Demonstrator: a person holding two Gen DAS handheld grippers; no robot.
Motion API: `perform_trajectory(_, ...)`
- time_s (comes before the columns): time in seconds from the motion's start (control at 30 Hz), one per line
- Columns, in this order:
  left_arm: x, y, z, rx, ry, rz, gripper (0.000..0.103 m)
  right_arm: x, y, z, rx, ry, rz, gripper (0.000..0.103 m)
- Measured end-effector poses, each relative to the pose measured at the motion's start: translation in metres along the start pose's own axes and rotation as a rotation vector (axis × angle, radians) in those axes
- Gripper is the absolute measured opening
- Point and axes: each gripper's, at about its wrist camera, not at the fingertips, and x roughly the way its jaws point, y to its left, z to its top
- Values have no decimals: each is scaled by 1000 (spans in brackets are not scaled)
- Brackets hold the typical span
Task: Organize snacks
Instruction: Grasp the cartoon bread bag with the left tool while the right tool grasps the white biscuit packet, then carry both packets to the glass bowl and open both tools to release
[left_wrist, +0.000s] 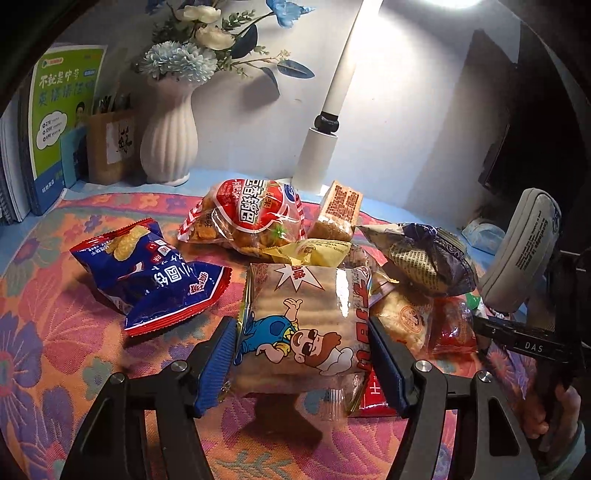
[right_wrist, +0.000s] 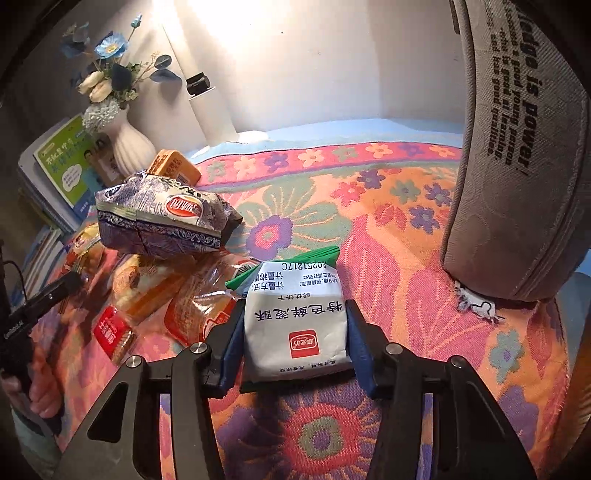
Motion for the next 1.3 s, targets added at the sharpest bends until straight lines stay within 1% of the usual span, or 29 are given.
perform_trajectory(0.1, -1, 1, 0, 3, -5, -2, 68, -11, 5, -17, 21, 6, -64, 49)
perform_trajectory(0.2, -1, -1, -1, 11, -2, -4, 68, -27, 9, -41, 50, 20, -103, 49)
perform_trajectory(0.27, -1, -2, -1, 19, -2, -4, 68, -36, 13, -53, 57, 36, -106, 49)
perform_trajectory(0.37, -3, -4, -2, 30, -7, -7, 68, -45, 23, -67, 26, 50, -112, 49)
perform_trajectory(0.53, -4, -5, -2, 32, -8, -13, 68, -47, 42, -76, -41, 28, -179, 49)
perform_trajectory(0.6, -5, -4, -2, 28, -10, -18, 68, -47, 51, -78, -67, 31, -159, 49)
perform_trajectory(0.7, -6, -4, -2, 28, -12, -19, 68, -52, 66, -84, -106, 36, -94, 49)
perform_trajectory(0.8, -8, -8, -3, 45, -19, -15, 68, -62, 78, -89, -121, 36, -9, 49)
perform_trajectory(0.87, -11, -11, -4, 53, -18, -18, 68, -70, 84, -90, -136, 24, 13, 49)
perform_trajectory(1.07, -32, -32, -17, 44, -31, -51, 68, -107, 83, -87, -170, -35, -3, 49)
perform_trajectory(1.2, -47, -61, -17, 86, -44, -65, 68, -133, 72, -86, -152, -88, -9, 49)
perform_trajectory(1.3, -59, -92, -9, 127, -68, -100, 68, -152, 57, -83, -127, -134, -23, 49)
